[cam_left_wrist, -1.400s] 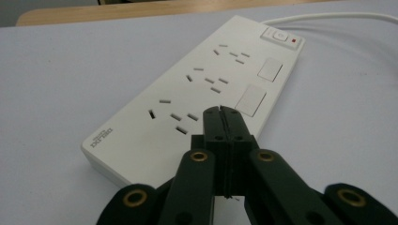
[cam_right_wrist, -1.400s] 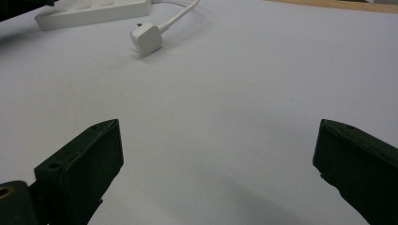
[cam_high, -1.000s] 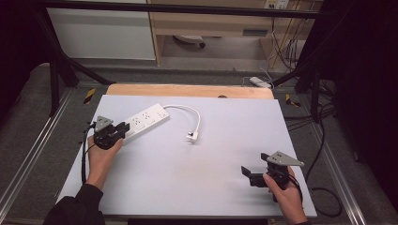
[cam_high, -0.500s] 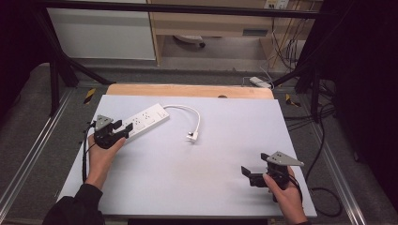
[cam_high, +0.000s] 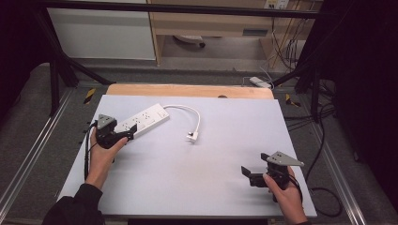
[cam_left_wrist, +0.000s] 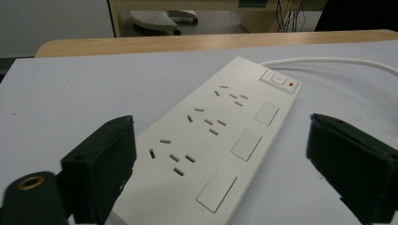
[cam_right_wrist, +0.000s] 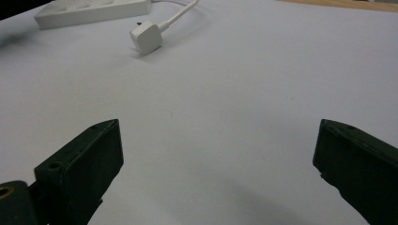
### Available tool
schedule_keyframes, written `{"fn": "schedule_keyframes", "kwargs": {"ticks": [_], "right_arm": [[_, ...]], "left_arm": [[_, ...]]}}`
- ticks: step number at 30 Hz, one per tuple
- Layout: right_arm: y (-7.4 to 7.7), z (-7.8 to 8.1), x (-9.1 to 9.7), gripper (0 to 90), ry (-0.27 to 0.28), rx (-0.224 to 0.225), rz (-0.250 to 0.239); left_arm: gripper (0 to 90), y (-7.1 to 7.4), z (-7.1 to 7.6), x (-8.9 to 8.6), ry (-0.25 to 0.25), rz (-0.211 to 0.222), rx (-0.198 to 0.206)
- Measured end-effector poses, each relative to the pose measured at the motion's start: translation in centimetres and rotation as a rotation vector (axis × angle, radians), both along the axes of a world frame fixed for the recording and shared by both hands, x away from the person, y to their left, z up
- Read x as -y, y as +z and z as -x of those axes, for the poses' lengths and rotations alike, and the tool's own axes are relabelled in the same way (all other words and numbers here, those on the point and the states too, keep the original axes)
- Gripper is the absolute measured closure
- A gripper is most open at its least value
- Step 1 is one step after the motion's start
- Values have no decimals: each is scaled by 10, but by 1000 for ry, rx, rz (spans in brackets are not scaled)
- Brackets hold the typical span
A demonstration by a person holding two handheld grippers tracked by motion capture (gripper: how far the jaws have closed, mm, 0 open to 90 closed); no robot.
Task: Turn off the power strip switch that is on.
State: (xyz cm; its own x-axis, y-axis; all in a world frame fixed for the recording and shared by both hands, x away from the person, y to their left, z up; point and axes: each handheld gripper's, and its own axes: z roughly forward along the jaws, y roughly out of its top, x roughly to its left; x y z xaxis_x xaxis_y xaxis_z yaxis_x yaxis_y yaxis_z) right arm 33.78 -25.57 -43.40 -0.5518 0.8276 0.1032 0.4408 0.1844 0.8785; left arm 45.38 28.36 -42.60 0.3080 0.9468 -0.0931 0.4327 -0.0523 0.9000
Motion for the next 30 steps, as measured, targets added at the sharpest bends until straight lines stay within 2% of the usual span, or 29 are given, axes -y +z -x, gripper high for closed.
{"fn": "schedule_keyframes", "kwargs": {"ticks": [3,12,16,22,24,30], "right_arm": [[0,0,0,24,0,-1,-1],[0,0,0,23,-1,-1,-2],[0,0,0,24,-2,2,-3],[1,1,0,24,-3,3,-6],[1,1,0,24,-3,3,-6],[1,1,0,24,-1,3,-6]], "left_arm": [[67,1,0,0,-2,13,-1],[67,9,5,7,-22,11,19],[69,15,8,11,-34,56,20],[72,25,16,19,-64,65,32],[72,28,20,21,-78,80,33],[74,37,32,27,-116,77,43]]}}
